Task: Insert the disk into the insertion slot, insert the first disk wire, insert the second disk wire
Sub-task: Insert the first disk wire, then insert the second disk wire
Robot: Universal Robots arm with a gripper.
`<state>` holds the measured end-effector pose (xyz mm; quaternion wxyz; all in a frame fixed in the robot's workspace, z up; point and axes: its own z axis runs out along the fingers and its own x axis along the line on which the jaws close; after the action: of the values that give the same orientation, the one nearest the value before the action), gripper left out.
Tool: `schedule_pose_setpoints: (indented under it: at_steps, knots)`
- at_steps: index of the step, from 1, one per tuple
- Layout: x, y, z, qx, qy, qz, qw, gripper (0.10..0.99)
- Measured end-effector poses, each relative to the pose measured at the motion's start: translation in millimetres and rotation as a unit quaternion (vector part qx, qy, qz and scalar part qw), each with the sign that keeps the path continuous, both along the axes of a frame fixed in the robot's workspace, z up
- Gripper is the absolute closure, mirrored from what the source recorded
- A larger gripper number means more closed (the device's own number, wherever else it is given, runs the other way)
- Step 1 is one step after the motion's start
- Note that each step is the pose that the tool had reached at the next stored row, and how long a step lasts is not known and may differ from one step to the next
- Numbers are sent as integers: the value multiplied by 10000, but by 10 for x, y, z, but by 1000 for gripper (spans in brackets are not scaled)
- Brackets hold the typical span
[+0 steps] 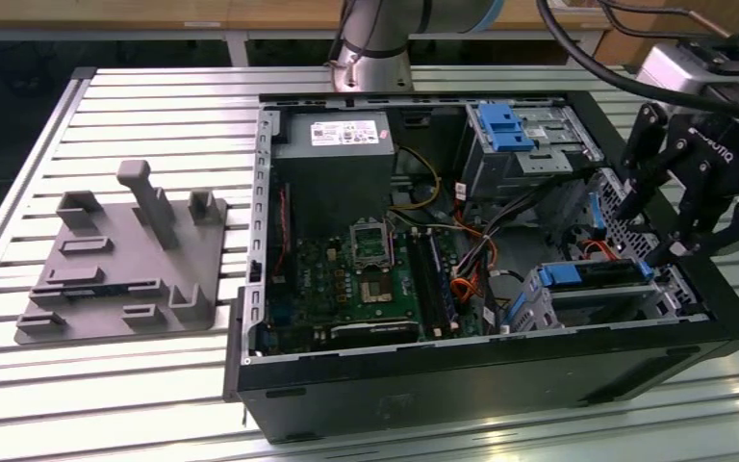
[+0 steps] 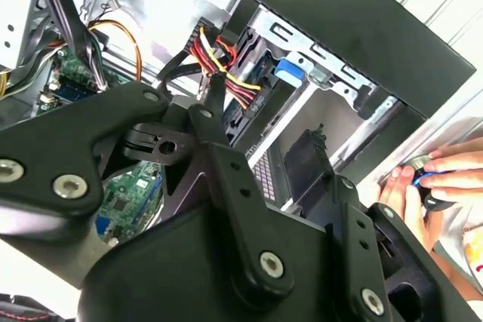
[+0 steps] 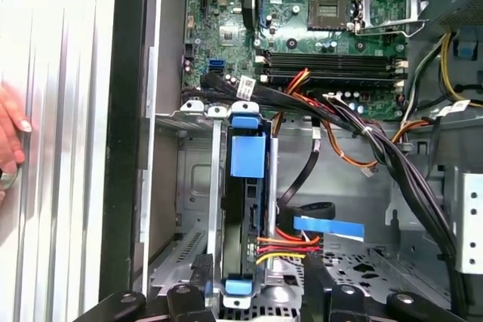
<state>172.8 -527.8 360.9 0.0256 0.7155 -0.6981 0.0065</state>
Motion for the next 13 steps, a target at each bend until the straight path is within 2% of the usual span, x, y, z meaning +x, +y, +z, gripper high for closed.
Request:
schedule_pose_setpoints:
  at_steps: [2, 13]
  knots:
    - [1, 2, 20, 0, 0, -4, 10000, 494]
    - [1, 2, 21, 29, 0, -4, 10000, 494]
